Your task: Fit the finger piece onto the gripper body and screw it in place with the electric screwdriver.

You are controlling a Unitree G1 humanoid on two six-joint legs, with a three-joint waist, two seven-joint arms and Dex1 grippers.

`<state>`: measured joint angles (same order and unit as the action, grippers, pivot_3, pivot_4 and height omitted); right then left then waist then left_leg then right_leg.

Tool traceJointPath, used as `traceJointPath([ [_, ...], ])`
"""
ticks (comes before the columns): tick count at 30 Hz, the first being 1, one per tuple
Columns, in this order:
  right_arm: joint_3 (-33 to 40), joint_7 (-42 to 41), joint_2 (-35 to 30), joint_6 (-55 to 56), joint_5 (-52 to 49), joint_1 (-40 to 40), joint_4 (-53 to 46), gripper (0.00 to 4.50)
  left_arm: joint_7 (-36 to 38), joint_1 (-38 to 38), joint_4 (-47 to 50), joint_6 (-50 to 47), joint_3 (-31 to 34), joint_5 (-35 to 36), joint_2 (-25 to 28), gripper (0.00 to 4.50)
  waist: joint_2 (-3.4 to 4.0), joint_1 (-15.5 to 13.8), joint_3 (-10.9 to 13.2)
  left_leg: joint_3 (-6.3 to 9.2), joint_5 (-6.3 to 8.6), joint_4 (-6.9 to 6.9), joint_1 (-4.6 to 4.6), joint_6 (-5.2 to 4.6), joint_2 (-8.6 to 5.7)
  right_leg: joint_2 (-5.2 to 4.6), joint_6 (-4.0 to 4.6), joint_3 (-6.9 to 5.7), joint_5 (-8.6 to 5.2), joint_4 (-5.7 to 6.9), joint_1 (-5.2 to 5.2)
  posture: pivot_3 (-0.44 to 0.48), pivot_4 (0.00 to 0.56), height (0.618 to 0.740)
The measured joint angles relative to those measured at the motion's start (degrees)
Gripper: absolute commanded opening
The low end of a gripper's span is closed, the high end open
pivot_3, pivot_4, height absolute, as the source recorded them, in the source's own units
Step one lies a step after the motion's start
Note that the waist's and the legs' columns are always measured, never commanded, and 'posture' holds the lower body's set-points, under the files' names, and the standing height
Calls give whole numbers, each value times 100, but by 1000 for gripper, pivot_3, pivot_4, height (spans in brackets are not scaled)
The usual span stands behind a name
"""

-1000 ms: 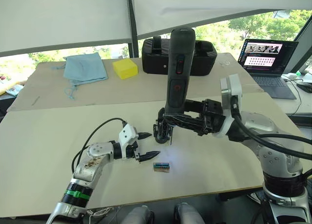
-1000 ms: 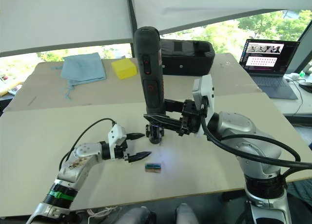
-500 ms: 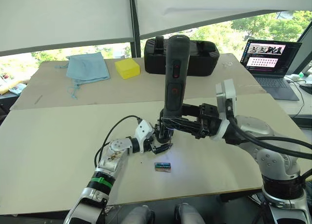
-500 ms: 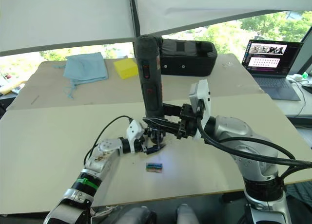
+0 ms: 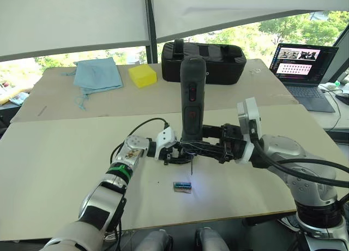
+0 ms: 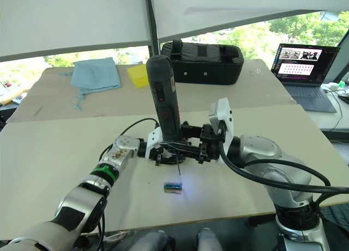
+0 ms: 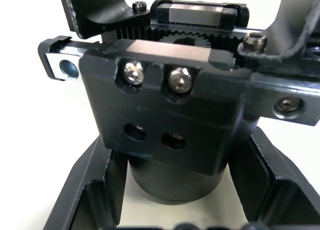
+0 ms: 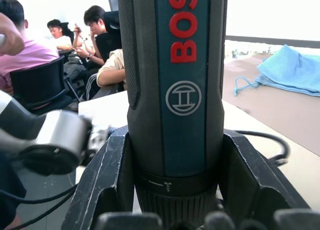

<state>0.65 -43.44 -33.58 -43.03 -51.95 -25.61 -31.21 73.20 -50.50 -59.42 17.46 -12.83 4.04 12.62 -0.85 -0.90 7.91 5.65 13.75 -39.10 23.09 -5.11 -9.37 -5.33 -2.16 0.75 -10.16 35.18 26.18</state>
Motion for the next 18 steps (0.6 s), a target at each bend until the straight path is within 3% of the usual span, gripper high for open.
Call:
traceJointPath([
  [3, -12, -5, -1, 0, 19, 4, -38, 1923, -85, -111, -344, 215, 12, -201, 1, 4500, 0, 23, 0, 1, 0, 0, 0, -4, 0, 0, 0, 2, 0, 1, 1, 0, 150, 740],
  [9, -105, -15, 37, 5, 168, 50, -96, 1923, -202, 176, -62, 356, 185, -212, 149, 4500, 0, 51, 0, 1, -1, 1, -2, -5, 1, 2, 0, 7, 0, 6, 2, 0, 150, 740],
  [13, -206, -16, 101, 7, 235, 113, -98, 1923, -168, 879, 1057, -58, 301, -1, 366, 4500, 1, 73, -1, 1, 0, 2, -3, -6, 2, 4, 0, 9, 0, 6, 3, 0, 150, 740],
  [18, -239, -31, 170, 69, 352, 124, -91, 1923, -516, 2095, 3110, -1241, 376, 309, 516, 4500, 2, 93, -1, 0, 3, 7, -17, -10, 2, 7, 0, 11, 0, 10, -3, 0, 150, 740],
])
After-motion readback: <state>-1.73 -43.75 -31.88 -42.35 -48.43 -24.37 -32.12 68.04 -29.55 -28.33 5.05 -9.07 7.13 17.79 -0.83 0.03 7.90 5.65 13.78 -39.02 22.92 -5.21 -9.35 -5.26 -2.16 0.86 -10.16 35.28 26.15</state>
